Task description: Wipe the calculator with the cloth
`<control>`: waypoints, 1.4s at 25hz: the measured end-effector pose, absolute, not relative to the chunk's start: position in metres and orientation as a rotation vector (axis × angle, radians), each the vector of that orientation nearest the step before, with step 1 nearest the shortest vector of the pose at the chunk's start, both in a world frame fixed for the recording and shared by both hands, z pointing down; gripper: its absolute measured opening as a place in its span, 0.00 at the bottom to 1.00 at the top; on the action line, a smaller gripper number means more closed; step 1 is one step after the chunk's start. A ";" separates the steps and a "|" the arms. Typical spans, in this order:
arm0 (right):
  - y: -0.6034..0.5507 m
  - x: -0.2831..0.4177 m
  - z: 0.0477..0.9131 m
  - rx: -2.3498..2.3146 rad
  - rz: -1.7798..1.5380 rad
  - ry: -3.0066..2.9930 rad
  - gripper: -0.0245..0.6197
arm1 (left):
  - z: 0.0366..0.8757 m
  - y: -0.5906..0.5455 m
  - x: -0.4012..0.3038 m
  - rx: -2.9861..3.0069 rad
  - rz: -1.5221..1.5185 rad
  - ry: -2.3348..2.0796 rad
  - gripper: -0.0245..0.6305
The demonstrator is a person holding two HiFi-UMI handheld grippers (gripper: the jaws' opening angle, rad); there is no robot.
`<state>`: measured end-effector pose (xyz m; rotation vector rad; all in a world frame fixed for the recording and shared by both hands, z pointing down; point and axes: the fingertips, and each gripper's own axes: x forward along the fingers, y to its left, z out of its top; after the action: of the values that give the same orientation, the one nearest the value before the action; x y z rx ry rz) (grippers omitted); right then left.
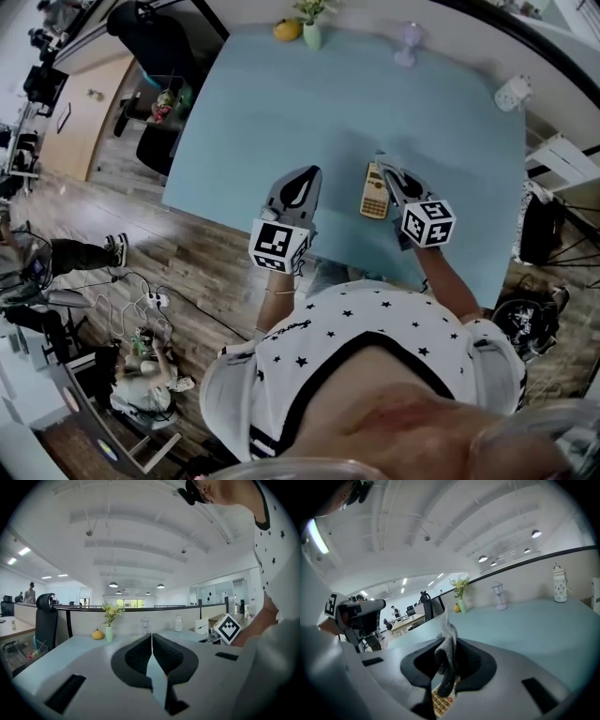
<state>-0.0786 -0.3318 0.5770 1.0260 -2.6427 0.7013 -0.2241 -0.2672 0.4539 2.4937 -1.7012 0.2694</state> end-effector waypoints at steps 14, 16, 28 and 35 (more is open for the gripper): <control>-0.347 -0.114 0.643 1.022 0.671 -2.424 0.13 | 0.473 -0.281 -0.279 2.434 0.283 -1.682 0.08; -0.347 -0.115 0.650 1.020 0.663 -2.398 0.13 | 0.474 -0.282 -0.281 2.432 0.281 -1.675 0.08; -0.356 -0.115 0.666 1.032 0.663 -2.349 0.13 | 0.479 -0.294 -0.285 2.432 0.272 -1.662 0.08; -0.349 -0.113 0.669 1.009 0.660 -2.335 0.13 | 0.479 -0.293 -0.273 2.444 0.267 -1.649 0.08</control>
<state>-0.1125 -0.3491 0.6689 1.0094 -2.3352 0.6598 -0.2728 -0.2934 0.4791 2.4437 -1.6489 0.2671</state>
